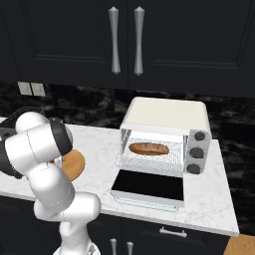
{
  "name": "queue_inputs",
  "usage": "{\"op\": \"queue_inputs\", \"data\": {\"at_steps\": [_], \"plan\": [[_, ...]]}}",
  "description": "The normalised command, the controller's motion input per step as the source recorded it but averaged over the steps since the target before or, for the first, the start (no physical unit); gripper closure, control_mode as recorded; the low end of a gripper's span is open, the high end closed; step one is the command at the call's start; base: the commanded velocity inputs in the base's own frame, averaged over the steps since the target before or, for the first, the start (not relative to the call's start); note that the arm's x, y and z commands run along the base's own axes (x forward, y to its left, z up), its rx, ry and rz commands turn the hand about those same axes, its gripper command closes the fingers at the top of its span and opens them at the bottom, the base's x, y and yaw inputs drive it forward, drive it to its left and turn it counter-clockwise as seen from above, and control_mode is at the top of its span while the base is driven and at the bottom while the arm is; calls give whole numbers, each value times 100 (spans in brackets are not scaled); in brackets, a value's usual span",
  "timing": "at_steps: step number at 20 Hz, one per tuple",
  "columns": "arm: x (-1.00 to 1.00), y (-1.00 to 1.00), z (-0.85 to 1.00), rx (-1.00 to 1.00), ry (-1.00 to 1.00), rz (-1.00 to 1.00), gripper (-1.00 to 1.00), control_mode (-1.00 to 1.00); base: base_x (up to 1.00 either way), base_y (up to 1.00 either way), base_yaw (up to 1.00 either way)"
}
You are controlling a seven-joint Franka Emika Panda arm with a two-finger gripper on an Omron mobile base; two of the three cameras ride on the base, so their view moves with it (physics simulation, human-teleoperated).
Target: Pick up the kebab skewer and baguette bread, and place them inside the toaster oven. Close the toaster oven door and start by setting the timer.
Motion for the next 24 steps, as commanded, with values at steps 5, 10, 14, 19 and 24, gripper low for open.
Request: {"op": "queue_inputs", "data": {"at_steps": [5,10,14,19,24], "plan": [[0,3,0,0,1,0,100,-100,0,0,0],[-10,-10,14,0,0,-3,100,-100,0,0,0],[-19,-66,46,0,0,-8,100,-100,0,0,0],[-40,-92,55,0,0,-10,100,-100,0,0,0],[-54,-75,57,0,0,-14,100,-100,0,0,0]]}}
